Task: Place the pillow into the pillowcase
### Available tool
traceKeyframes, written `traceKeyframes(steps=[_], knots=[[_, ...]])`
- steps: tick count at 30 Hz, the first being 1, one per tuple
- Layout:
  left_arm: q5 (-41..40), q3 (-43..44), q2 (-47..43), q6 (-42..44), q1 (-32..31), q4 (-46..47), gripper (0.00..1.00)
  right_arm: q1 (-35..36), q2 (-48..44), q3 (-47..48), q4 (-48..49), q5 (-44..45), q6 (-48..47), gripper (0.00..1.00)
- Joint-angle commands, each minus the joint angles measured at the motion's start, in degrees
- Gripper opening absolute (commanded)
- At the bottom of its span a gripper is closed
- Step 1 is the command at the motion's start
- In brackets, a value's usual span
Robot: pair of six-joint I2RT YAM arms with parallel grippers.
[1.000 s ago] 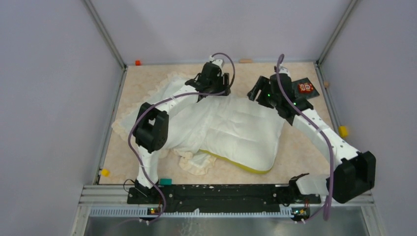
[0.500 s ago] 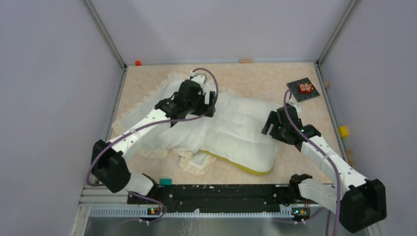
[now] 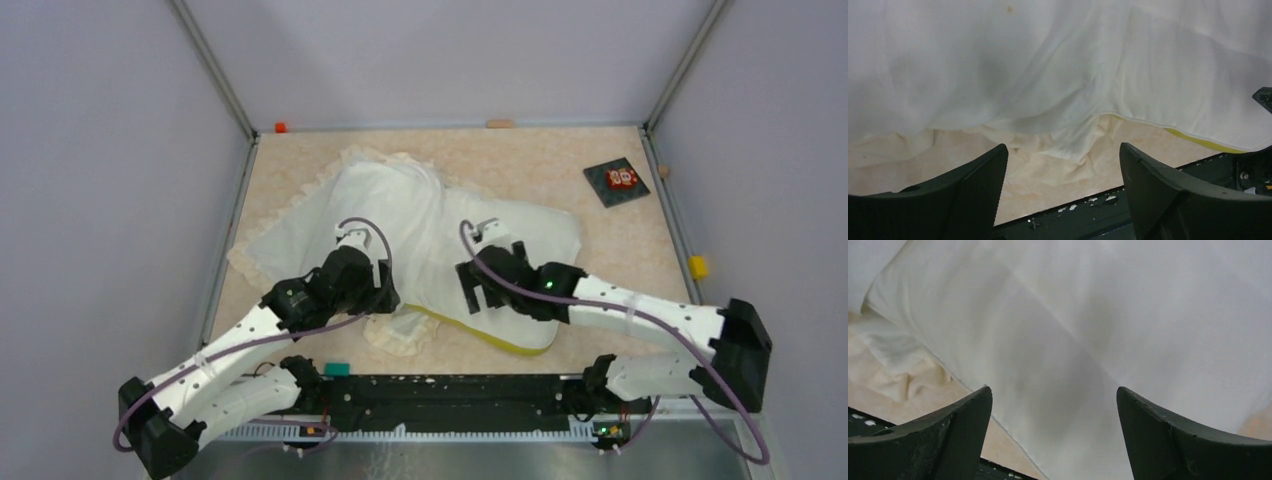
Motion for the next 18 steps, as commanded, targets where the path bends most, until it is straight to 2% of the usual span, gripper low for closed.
traceKeyframes(steps=[1,6,11,15,17,18], knots=[[-0.67,-7.61,-1.80,-11.66,-2.92,-3.72,0.83,9.36,8.75,3.25,4.94,8.44,-7.25,0.92],[-5.39,-13.26,-3.33,-21.18,-7.63,-0.20,0.87,13.97,14.52,3.71,9.41,10.54,-11.64,0.93],[-5.55,-18.23,1.64,-22.42,-8.58,9.52,0.87,15.42,19.12,2.39,11.53,10.85,-12.61,0.94],[-8.14,-20.44,6.49,-23.13,-8.76,16.50,0.76,15.46,20.56,0.36,13.83,10.79,-12.03,0.92],[-8.95,-20.22,7.64,-21.45,-8.76,19.56,0.65,15.49,20.78,0.13,15.21,10.19,-12.61,0.87],[-9.44,-19.48,8.05,-20.15,-8.76,20.76,0.58,15.40,21.05,0.65,15.36,9.85,-12.82,0.82]])
